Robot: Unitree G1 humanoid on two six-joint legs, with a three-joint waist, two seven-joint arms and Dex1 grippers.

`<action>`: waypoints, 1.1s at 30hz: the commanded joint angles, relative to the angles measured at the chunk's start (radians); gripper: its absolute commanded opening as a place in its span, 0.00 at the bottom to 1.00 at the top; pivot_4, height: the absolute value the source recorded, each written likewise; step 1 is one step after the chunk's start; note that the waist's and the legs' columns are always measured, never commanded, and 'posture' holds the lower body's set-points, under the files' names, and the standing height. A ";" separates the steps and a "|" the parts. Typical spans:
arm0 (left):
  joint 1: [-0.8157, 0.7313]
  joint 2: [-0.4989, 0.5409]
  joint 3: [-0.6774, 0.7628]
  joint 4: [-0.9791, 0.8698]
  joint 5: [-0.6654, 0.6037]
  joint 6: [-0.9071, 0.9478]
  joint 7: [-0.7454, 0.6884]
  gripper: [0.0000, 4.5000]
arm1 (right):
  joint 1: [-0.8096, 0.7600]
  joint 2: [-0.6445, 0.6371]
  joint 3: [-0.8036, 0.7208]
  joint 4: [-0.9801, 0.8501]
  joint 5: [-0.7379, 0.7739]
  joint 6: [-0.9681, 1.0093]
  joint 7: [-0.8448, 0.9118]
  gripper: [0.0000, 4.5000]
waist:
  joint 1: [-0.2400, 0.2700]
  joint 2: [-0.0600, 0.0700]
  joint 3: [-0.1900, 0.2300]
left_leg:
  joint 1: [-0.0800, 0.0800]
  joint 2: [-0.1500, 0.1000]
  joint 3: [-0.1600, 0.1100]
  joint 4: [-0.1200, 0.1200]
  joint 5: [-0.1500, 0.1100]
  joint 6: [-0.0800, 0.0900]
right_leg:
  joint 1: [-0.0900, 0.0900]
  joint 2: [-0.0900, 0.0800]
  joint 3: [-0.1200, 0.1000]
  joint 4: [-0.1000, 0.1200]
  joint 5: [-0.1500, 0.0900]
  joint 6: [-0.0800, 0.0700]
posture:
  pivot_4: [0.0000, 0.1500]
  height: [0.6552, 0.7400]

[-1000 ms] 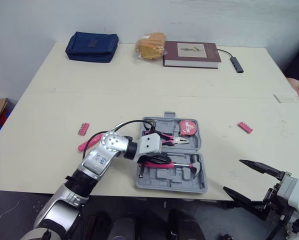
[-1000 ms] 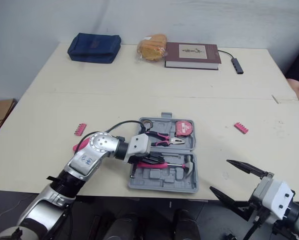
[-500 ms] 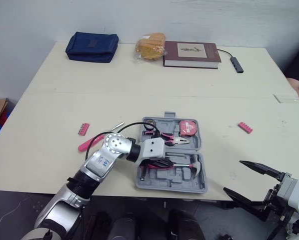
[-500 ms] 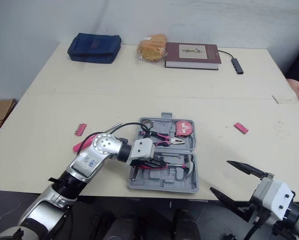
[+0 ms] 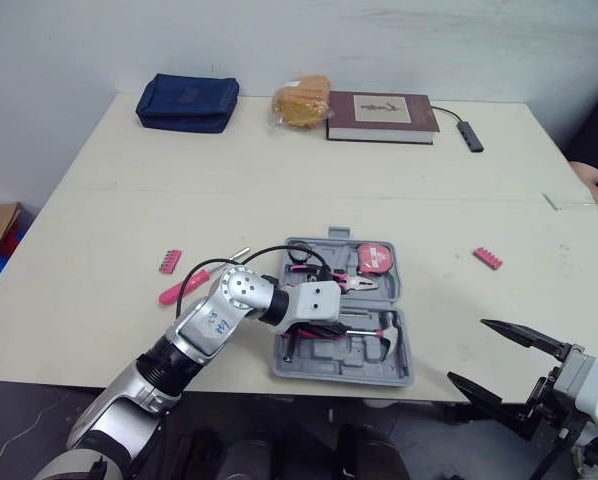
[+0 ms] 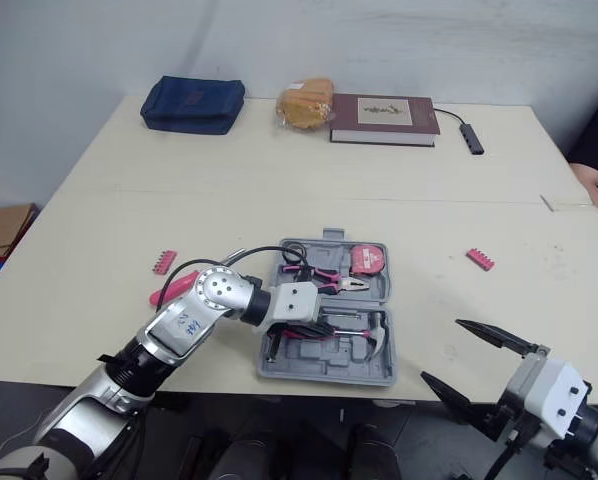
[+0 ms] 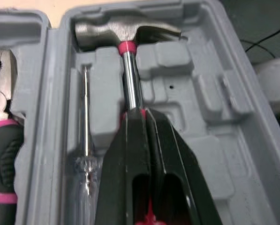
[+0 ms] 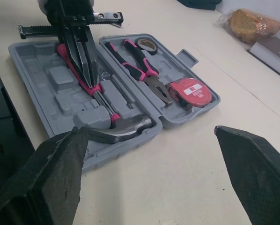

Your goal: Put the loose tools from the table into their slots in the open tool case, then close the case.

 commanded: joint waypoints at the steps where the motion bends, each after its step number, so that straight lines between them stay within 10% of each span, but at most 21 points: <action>1: 0.044 0.041 -0.067 0.072 0.088 0.059 0.006 0.01 | -0.002 0.003 0.004 -0.003 0.004 -0.009 -0.008 1.00 | 0.000 0.001 -0.001 | 0.000 0.000 0.000 0.000 0.000 0.000 | 0.000 0.000 0.000 0.000 0.000 0.000 | 1.00 1.00; 10: 0.063 -0.061 0.125 0.112 -0.032 -0.327 0.077 0.01 | -0.007 -0.001 -0.016 0.043 -0.001 -0.034 0.005 1.00 | 0.002 0.004 -0.001 | -0.004 0.000 0.000 0.000 0.000 0.001 | -0.004 -0.001 0.000 -0.001 0.000 0.000 | 1.00 1.00; 18: 0.129 0.086 0.465 0.086 -0.330 -0.280 -0.058 0.01 | -0.014 -0.032 -0.162 0.208 0.012 -0.134 0.062 1.00 | -0.008 0.007 0.004 | -0.005 0.001 0.001 0.000 -0.001 0.000 | -0.006 0.000 -0.001 -0.001 0.000 0.000 | 1.00 1.00; 28: 0.404 0.314 0.963 0.475 -0.339 -0.591 0.072 0.99 | -0.049 -0.026 -0.311 0.639 -0.026 -0.419 0.077 1.00 | -0.004 0.007 0.009 | -0.005 0.000 0.001 -0.001 -0.005 -0.002 | -0.006 -0.002 -0.001 -0.002 0.000 0.000 | 1.00 1.00; 33: 0.548 0.368 1.168 0.575 -0.377 -0.568 0.191 0.99 | -0.029 -0.021 -0.359 0.828 -0.028 -0.502 0.037 1.00 | -0.006 0.006 0.010 | -0.005 0.000 0.001 -0.007 -0.007 -0.005 | -0.006 -0.001 -0.001 -0.004 0.000 0.000 | 1.00 1.00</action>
